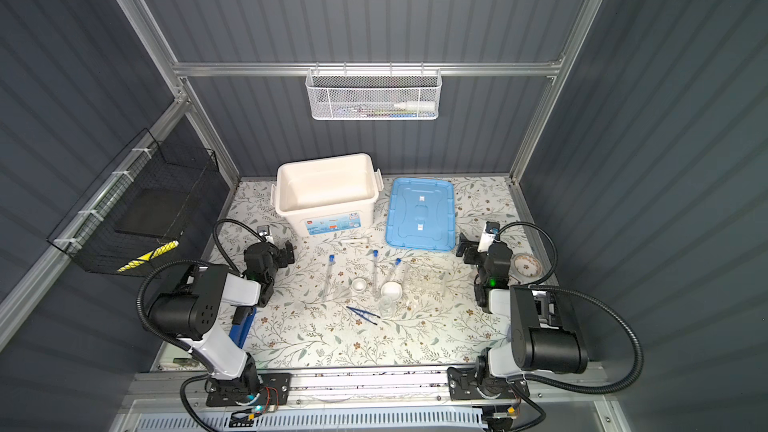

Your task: Organize the chemistry lab equipment

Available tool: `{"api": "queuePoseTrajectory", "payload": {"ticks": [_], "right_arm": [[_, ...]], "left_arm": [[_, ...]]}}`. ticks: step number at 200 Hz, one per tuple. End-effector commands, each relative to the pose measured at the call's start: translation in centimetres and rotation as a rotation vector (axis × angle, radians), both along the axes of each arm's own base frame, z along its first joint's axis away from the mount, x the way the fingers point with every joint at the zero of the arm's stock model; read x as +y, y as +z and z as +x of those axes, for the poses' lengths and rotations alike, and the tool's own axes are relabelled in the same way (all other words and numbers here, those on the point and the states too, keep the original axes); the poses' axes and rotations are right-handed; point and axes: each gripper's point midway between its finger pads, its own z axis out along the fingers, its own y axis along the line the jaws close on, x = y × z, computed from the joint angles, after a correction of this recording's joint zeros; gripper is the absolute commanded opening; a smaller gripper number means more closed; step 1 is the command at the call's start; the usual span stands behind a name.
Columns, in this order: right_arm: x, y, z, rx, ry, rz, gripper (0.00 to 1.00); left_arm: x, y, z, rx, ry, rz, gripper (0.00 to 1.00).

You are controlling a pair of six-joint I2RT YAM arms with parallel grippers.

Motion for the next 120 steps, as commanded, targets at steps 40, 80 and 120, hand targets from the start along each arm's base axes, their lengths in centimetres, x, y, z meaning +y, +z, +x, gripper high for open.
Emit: {"api": "queuePoseTrajectory", "payload": {"ticks": [40, 80, 120], "right_arm": [[0.0, 0.5, 0.3, -0.012, 0.004, -0.009, 0.99], [0.0, 0.4, 0.3, -0.012, 0.005, -0.007, 0.99], [-0.7, 1.8, 0.2, -0.008, -0.035, 0.005, 0.99]], "left_arm": [[0.3, 0.5, 0.5, -0.014, 0.018, -0.003, 1.0], [0.3, 0.5, 0.5, -0.014, 0.018, -0.004, 1.0], [1.5, 2.6, 0.5, 0.005, 0.097, 0.002, 1.0]]}}
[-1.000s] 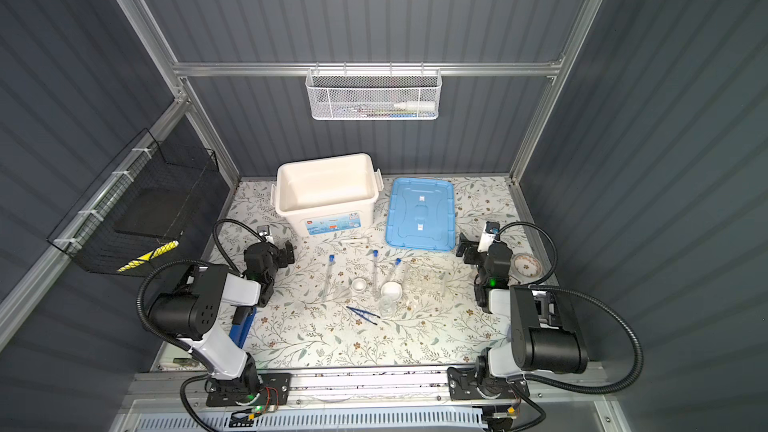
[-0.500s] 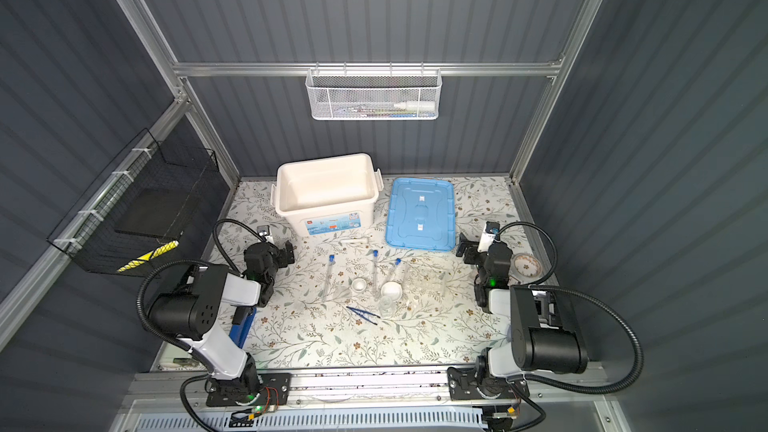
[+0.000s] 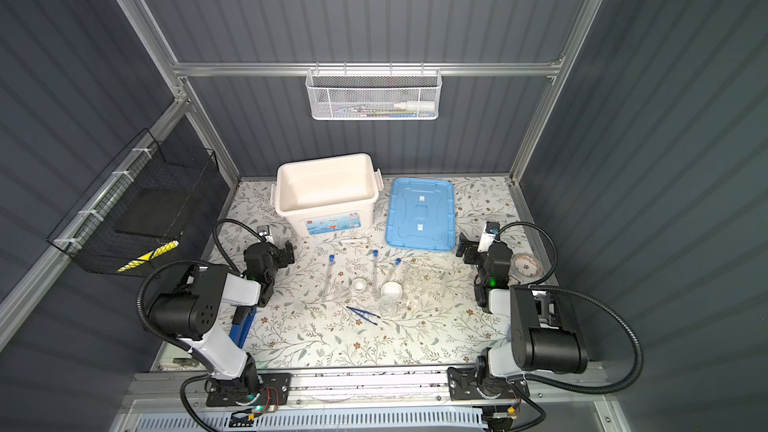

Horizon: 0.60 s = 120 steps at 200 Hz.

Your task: Organize the chemistry lab equipment

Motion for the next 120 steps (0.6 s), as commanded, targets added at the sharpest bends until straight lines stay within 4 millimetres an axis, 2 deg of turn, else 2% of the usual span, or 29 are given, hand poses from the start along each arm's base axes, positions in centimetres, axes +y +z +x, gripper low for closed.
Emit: {"api": "queuePoseTrajectory", "payload": {"ticks": [1, 22, 53, 79, 94, 99, 120], "right_arm": [[-0.7, 1.8, 0.2, -0.007, -0.034, 0.005, 0.99], [-0.7, 3.0, -0.1, 0.065, -0.048, 0.055, 0.99], [0.9, 4.9, -1.1, 0.098, 0.004, 0.171, 0.98], [2.6, 6.0, -1.6, 0.171, 0.076, 0.227, 0.91], [3.4, 6.2, -1.7, 0.204, 0.111, 0.252, 0.91], [3.6, 7.3, -2.0, 0.18, 0.122, 0.259, 0.91], [4.5, 8.1, -2.5, 0.179, 0.162, 0.297, 0.9]], "left_arm": [[1.3, 2.8, 0.6, -0.005, 0.084, -0.001, 1.0], [1.5, 5.9, 0.3, -0.002, 0.11, -0.028, 1.0], [1.6, 10.0, -1.4, -0.029, 0.152, -0.137, 1.0], [1.4, 11.0, -3.3, 0.043, 0.169, -0.184, 1.0], [1.1, 11.4, -4.4, 0.071, 0.173, -0.203, 1.0], [0.9, 11.5, -4.7, 0.076, 0.169, -0.207, 1.0], [-0.6, 11.0, -6.2, 0.127, 0.143, -0.226, 1.0]]}}
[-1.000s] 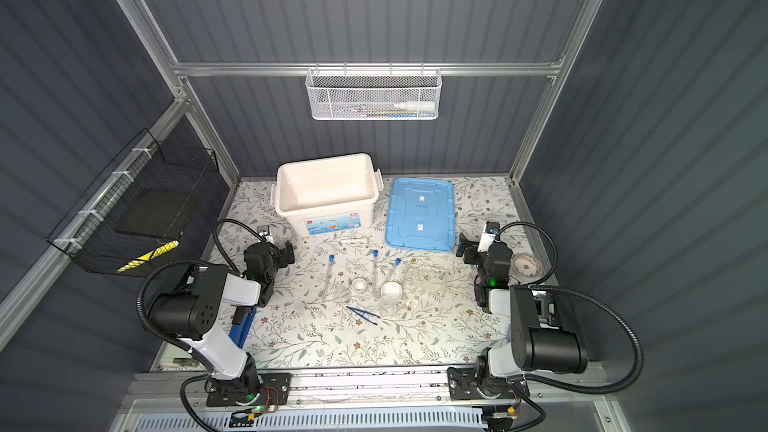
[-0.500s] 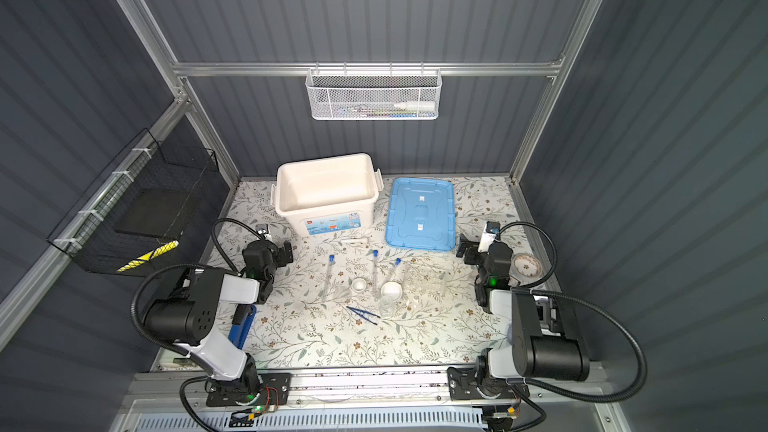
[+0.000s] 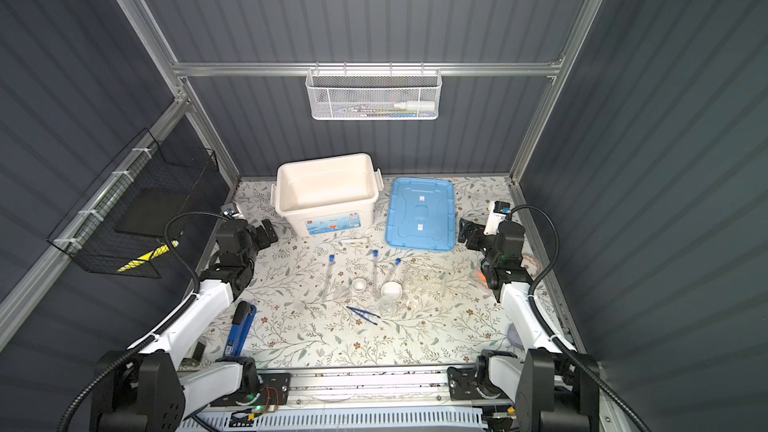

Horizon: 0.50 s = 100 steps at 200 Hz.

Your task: Organize the chemistry lab equipment

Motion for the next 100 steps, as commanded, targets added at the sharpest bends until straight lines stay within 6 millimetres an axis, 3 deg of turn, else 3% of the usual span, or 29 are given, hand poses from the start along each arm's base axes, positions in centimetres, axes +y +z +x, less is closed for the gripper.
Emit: {"api": "queuePoseTrajectory", "payload": {"ticks": [1, 38, 61, 100], "right_arm": [[1.9, 0.0, -1.4, 0.067, 0.076, 0.082, 0.9], [4.5, -0.2, -3.0, 0.129, 0.162, 0.125, 0.86], [6.0, -0.5, -3.9, 0.157, 0.195, 0.114, 0.85], [6.7, -1.3, -5.0, 0.205, 0.176, 0.119, 0.84]], "left_arm": [[-1.3, -2.3, -2.7, 0.152, -0.014, -0.044, 0.99], [-5.8, -4.2, -5.1, 0.256, -0.119, -0.084, 1.0], [-7.3, -5.8, -5.9, 0.325, -0.159, -0.157, 0.97], [-10.6, -8.7, -7.3, 0.484, -0.258, -0.11, 0.9]]}}
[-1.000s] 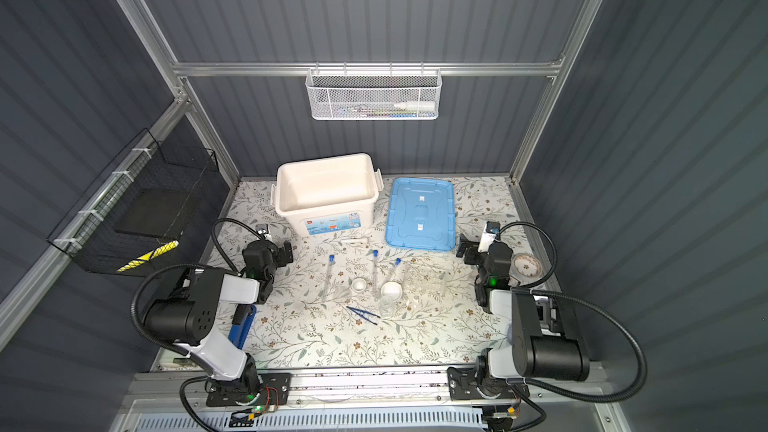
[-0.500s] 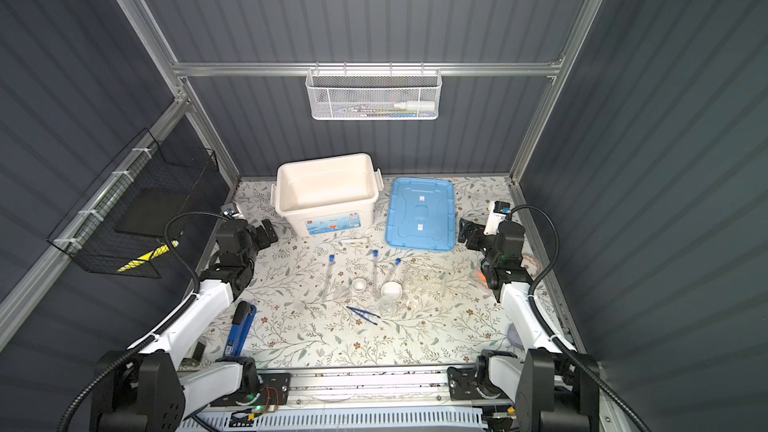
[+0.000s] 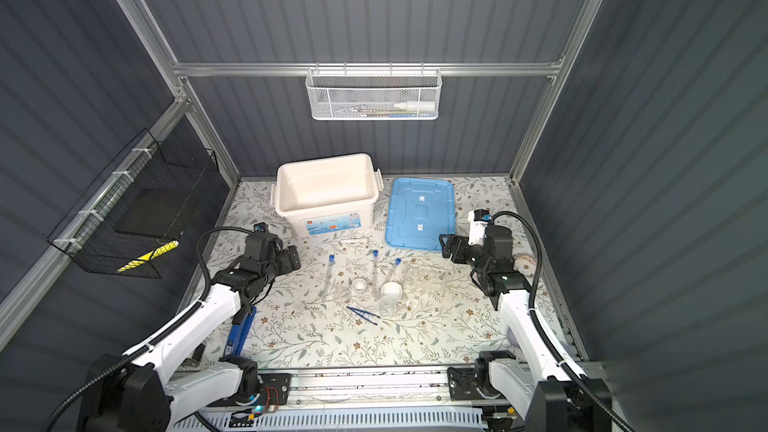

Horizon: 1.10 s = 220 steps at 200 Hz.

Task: Organize the chemistry lab equipment
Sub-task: 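Lower the left gripper over a blue-capped test tube while the right arm advances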

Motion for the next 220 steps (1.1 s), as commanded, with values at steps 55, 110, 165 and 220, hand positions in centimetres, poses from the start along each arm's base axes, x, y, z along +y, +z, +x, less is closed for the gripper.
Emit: {"api": "queuePoseTrajectory", "payload": {"ticks": [55, 110, 165, 220], "right_arm": [[1.3, -0.7, -1.6, 0.103, -0.056, 0.025, 0.79], [2.5, -0.9, -1.8, 0.132, -0.097, 0.01, 0.77], [3.6, -1.6, -1.9, 0.189, -0.143, 0.04, 0.7], [4.4, -1.9, -1.9, 0.211, -0.166, 0.039, 0.68]], "left_arm": [[-5.0, -4.0, -2.8, 0.202, -0.142, -0.036, 0.82], [-7.0, -5.9, -2.9, 0.276, -0.252, -0.064, 0.75], [-7.2, -6.9, -3.4, 0.337, -0.289, -0.046, 0.66], [-7.9, -6.9, -3.3, 0.335, -0.325, -0.057, 0.65]]}}
